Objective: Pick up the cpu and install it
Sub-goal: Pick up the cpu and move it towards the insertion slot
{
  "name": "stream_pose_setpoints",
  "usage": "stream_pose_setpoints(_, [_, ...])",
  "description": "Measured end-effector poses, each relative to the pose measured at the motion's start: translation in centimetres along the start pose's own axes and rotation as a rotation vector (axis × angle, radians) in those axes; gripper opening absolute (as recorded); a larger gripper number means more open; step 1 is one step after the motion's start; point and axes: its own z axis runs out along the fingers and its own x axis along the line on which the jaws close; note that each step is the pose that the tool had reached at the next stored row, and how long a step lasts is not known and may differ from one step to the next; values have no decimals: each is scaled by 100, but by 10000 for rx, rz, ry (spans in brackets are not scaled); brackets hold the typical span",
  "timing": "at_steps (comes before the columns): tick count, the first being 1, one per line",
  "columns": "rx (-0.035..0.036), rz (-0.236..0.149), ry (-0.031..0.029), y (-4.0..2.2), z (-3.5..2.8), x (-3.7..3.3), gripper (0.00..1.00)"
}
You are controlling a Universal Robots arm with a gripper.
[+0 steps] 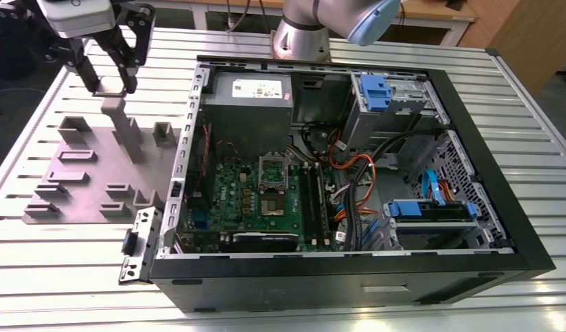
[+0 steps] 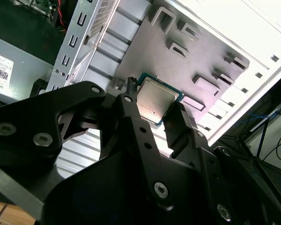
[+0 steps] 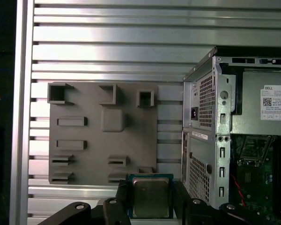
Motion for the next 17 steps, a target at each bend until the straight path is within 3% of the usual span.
stream_pose_setpoints(17, [0, -1, 0, 0, 0, -48, 47])
